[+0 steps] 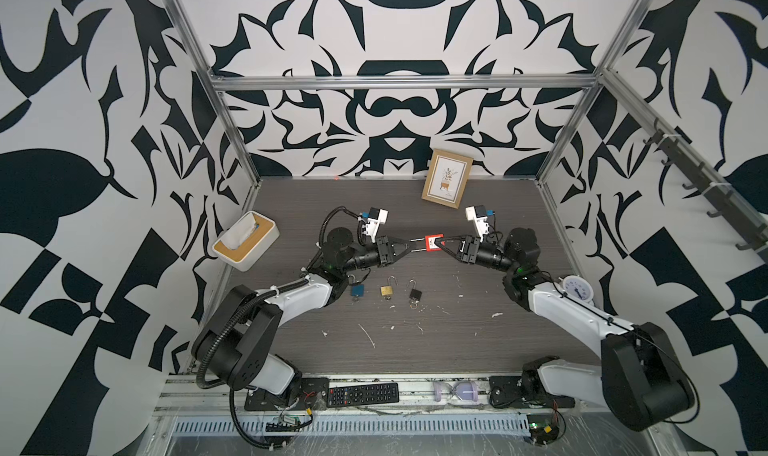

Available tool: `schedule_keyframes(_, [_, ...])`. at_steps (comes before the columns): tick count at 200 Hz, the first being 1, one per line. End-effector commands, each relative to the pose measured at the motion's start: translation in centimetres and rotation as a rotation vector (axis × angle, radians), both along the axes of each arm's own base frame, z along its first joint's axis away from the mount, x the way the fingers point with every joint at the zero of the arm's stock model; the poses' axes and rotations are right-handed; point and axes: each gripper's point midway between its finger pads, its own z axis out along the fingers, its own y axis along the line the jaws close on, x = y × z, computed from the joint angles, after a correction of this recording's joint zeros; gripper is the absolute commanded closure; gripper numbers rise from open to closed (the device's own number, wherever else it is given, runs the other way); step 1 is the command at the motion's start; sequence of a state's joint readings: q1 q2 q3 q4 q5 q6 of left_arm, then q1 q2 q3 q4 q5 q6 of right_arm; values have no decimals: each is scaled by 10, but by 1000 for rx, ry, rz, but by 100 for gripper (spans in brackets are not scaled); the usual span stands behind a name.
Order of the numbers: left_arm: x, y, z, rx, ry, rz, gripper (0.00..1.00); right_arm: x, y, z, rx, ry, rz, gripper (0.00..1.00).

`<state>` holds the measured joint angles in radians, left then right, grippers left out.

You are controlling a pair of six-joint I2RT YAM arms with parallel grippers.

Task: Lock with the key

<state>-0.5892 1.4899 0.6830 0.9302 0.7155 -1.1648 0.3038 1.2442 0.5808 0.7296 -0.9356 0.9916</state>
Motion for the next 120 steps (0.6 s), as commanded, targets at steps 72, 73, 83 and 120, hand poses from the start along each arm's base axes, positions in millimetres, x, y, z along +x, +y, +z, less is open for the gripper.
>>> schedule_keyframes(72, [-27, -31, 32, -48, -109, -131, 100, -17, 44, 3, -46, -81, 79, 100])
schedule_keyframes(73, [-27, -31, 33, -48, -110, -131, 100, -17, 45, 2, -45, -78, 80, 100])
schedule_keyframes(83, [-25, -32, 31, -42, -109, -131, 100, -17, 50, -5, -31, -51, 88, 100])
schedule_keyframes(120, [-17, -30, 24, -14, -92, -133, 100, -3, 49, -16, 50, 17, 49, 100])
